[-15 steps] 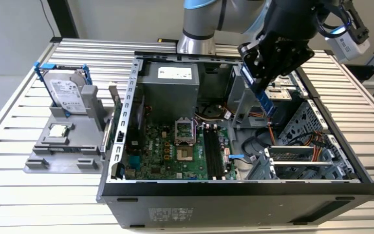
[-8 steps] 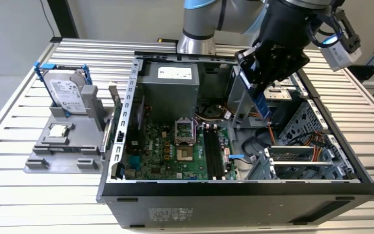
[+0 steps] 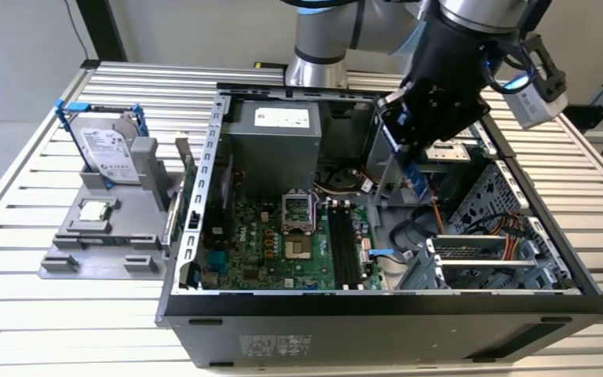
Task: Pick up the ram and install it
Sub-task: 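Insert the ram into the slot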
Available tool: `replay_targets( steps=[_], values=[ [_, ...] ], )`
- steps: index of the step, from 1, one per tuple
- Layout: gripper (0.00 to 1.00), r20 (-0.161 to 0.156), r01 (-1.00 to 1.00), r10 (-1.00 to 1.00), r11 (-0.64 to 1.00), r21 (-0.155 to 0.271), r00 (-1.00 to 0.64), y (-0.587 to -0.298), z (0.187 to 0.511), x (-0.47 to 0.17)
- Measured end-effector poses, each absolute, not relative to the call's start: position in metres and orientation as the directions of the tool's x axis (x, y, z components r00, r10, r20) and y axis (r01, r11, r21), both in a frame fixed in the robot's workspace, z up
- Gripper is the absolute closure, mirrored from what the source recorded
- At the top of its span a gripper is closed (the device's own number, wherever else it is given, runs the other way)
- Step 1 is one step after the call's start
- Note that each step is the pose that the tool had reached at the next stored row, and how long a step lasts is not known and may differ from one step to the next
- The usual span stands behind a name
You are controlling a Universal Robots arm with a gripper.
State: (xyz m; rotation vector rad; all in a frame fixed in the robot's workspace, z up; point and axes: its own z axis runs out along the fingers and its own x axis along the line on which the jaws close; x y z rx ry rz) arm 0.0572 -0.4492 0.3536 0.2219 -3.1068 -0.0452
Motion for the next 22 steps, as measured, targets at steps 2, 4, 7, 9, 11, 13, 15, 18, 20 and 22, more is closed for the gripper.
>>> replay_targets(
  steps=[2, 4, 7, 9, 11, 13, 15, 18, 20, 22],
  values=[
    [1.0, 0.024, -0.118, -0.119, 0.993, 0.031, -0.993, -0.449, 0.35, 0.057],
    [1.0, 0.024, -0.094, -0.095, 0.995, 0.031, -0.995, -0.449, 0.346, 0.056],
    [1.0, 0.023, -0.072, -0.072, 0.997, 0.03, -0.997, -0.449, 0.341, 0.053],
    [1.0, 0.021, -0.061, -0.062, 0.998, 0.029, -0.998, -0.449, 0.338, 0.05],
    [1.0, 0.019, -0.051, -0.051, 0.998, 0.028, -0.999, -0.449, 0.334, 0.048],
    [1.0, 0.017, -0.035, -0.035, 0.999, 0.028, -0.999, -0.449, 0.331, 0.047],
    [1.0, 0.016, -0.016, -0.017, 0.999, 0.028, -1.0, -0.449, 0.327, 0.046],
    [1.0, 0.015, 0.011, 0.011, 1.0, 0.027, -1.0, -0.449, 0.322, 0.044],
    [1.0, 0.014, 0.028, 0.028, 0.999, 0.026, -1.0, -0.449, 0.319, 0.042],
    [1.0, 0.013, 0.045, 0.045, 0.999, 0.025, -0.999, -0.449, 0.316, 0.041]
  ],
)
